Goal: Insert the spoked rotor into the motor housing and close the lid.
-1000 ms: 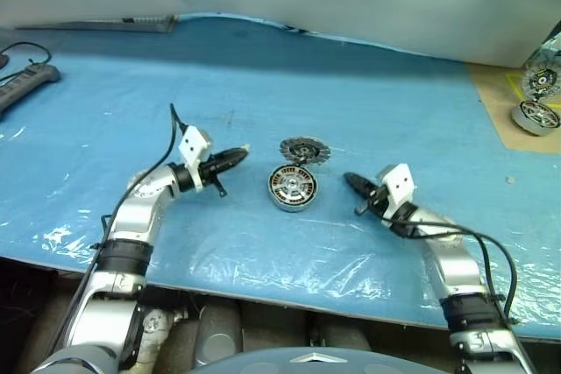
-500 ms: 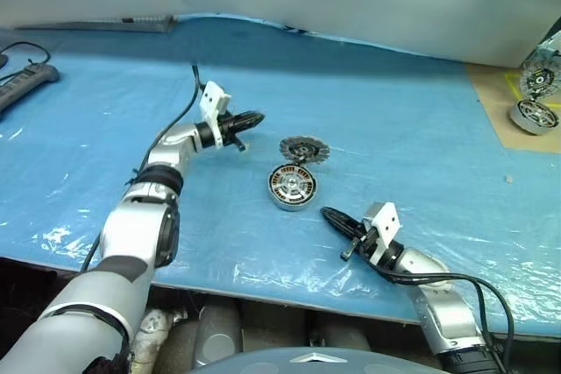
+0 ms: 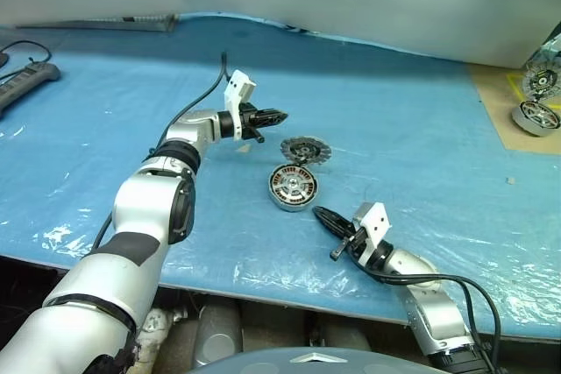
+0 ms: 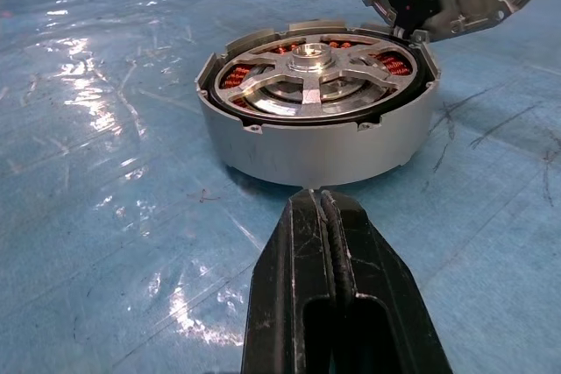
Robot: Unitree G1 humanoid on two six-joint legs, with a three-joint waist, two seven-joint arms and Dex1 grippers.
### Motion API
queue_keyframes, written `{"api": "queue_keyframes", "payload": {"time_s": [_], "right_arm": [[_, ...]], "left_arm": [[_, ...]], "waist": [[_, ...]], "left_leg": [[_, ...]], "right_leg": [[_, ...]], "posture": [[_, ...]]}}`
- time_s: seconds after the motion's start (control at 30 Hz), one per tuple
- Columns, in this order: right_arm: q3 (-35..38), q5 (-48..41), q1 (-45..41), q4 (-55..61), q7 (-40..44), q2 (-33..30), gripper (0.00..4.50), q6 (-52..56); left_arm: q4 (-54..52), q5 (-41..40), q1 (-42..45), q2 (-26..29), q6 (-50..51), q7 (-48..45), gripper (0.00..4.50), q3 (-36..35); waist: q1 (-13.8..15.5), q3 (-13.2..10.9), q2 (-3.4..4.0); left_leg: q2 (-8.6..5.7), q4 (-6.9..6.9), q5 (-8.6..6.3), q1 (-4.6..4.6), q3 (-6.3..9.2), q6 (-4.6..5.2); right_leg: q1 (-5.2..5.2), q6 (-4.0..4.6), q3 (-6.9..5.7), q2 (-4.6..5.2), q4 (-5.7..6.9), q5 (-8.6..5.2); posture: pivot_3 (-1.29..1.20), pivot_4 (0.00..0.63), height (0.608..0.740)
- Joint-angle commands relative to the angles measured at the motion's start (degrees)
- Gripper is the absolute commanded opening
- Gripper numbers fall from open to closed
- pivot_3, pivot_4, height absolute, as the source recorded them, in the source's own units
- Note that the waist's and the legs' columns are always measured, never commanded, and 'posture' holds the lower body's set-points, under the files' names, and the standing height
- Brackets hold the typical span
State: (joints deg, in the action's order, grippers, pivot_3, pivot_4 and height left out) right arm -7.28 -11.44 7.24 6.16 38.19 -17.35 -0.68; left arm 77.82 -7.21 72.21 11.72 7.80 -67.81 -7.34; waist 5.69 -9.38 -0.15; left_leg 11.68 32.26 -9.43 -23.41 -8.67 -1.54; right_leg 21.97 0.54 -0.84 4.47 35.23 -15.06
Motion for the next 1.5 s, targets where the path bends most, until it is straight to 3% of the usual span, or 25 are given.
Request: {"api": "queue_keyframes", "payload": {"time_s": [0.03, 0.4, 0.6, 0.77, 1.23, 1.4, 1.5], "right_arm": [[-0.55, 0.15, 0.33, 2.02, -1.03, 0.53, 0.00, -0.39], [-0.63, 1.02, 0.56, 2.16, -2.95, 0.38, 0.00, 0.25], [-0.34, 1.45, 0.65, 1.90, -3.94, 0.46, 0.00, 0.48], [-0.07, 1.84, 0.21, 1.15, -4.85, 0.63, 0.00, 0.12], [11.00, 6.58, -9.32, -8.15, -17.45, -2.75, 0.00, -0.42], [11.24, 4.95, -16.96, -11.84, -14.73, -3.37, 0.00, -1.04], [10.70, 3.48, -21.21, -13.19, -11.39, -3.35, 0.00, -0.98]], "left_arm": [[-0.43, 1.25, 2.77, -0.01, 2.75, -4.36, 0.32, 0.04], [-0.42, 7.18, 3.41, -1.34, 3.01, -11.51, 0.32, 3.28], [-0.46, 12.48, 2.55, 0.57, 0.53, -21.33, 0.32, 8.53], [-0.46, 15.21, 1.06, 1.95, -1.94, -24.03, 0.32, 11.32], [-6.00, 6.95, -8.30, 3.58, -15.51, -10.50, 0.32, 2.00], [-17.98, 2.56, -19.82, 2.37, -19.56, -6.16, 0.32, 0.31], [-32.62, -0.50, -30.39, 0.62, -19.09, -1.96, 0.32, 0.07]], "waist": [[-0.06, 0.00, 0.00], [-0.01, 0.00, 0.00], [-0.02, 0.00, 0.00], [0.01, 0.00, 0.00], [0.17, -0.05, 0.04], [-0.29, -0.12, 0.16], [-0.26, -0.12, 0.17]], "left_leg": [[0.00, -0.01, 0.00, 0.00, 0.00, 0.00], [0.02, -0.02, -0.03, -0.02, 0.01, 0.12], [0.02, -0.04, 0.02, 0.00, 0.02, 0.24], [0.01, -0.05, 0.06, 0.01, 0.04, 0.35], [-0.07, -0.17, 0.08, 0.17, 0.10, 0.44], [0.00, -0.18, 0.08, 0.11, 0.09, 0.48], [0.04, -0.12, 0.06, -0.04, 0.10, 0.52]], "right_leg": [[0.00, 0.00, 0.00, 0.00, -0.01, 0.00], [-0.02, 0.01, -0.05, 0.10, -0.04, 0.00], [-0.05, 0.15, -0.07, 0.14, -0.05, -0.09], [-0.12, 0.20, -0.12, 0.17, -0.11, -0.11], [-0.64, 0.23, -0.44, 0.34, -0.44, -0.13], [-0.54, 0.20, -0.46, 0.27, -0.42, -0.11], [-0.44, 0.18, -0.52, 0.28, -0.38, -0.10]], "posture": [[0.00, 0.150, 0.740], [0.00, 0.150, 0.740], [0.00, 0.150, 0.740], [0.00, 0.150, 0.740], [0.00, 0.150, 0.740], [0.00, 0.150, 0.740], [0.00, 0.150, 0.740]]}}
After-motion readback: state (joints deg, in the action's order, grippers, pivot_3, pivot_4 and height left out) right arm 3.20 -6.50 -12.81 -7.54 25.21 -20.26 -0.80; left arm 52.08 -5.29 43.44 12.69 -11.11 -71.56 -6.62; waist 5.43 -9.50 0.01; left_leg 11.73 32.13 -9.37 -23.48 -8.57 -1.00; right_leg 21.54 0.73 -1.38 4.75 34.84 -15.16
